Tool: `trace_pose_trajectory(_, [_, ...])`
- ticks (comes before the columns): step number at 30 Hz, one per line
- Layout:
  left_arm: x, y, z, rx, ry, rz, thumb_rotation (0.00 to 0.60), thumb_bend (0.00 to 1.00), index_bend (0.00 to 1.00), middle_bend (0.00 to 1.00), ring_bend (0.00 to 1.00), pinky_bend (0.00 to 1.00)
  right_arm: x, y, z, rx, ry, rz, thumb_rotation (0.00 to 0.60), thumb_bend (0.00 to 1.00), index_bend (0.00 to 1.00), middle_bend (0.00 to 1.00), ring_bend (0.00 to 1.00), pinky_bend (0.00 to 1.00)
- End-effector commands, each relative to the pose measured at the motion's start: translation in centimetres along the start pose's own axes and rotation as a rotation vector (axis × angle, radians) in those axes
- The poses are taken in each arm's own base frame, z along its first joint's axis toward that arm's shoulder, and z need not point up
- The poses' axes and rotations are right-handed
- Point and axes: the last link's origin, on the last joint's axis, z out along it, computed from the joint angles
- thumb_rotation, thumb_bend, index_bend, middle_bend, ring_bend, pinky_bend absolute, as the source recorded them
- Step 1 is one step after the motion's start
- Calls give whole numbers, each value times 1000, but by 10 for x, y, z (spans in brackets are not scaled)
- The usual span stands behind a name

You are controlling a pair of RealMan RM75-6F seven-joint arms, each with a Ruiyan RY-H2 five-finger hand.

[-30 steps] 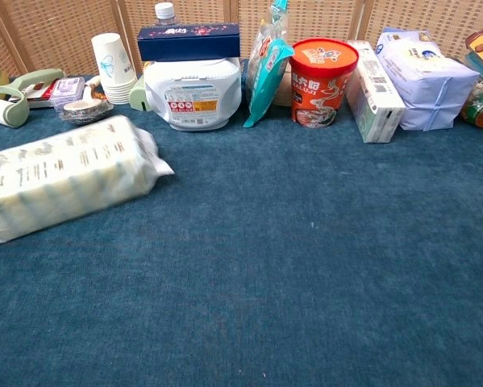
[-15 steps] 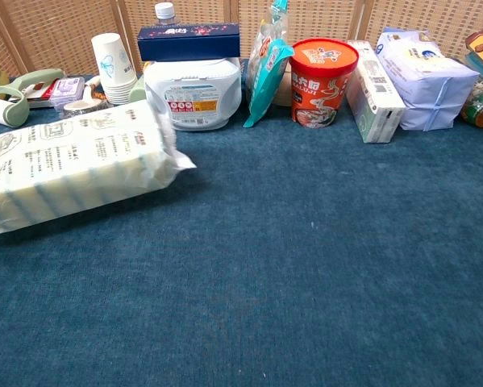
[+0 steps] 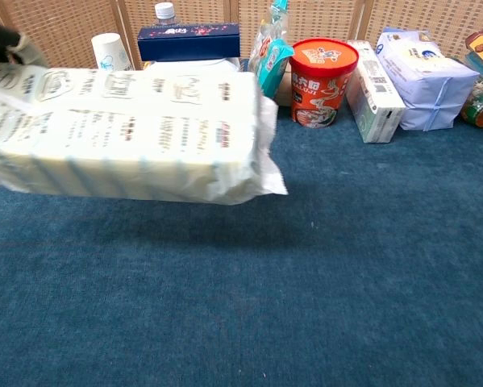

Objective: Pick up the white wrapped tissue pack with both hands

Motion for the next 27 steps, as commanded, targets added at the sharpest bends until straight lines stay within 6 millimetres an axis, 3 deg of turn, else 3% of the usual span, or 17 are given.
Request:
trace_pose_trajectory(1, [14, 28, 28, -59, 8, 31, 600, 157, 435, 467, 465, 635, 0, -20, 11, 33, -74, 62, 600, 0, 0, 0, 0, 0])
trace_pose_trajectory(14, [19, 90, 83, -103, 9, 24, 600, 156, 432, 465, 462, 635, 11, -74, 24, 129, -187, 116, 600, 0, 0, 0, 0, 0])
trace_pose_trajectory(27, [23, 134, 114, -103, 13, -33, 600, 156, 429, 465, 462, 635, 0, -99, 33, 145, -204, 108, 600, 0, 0, 0, 0, 0])
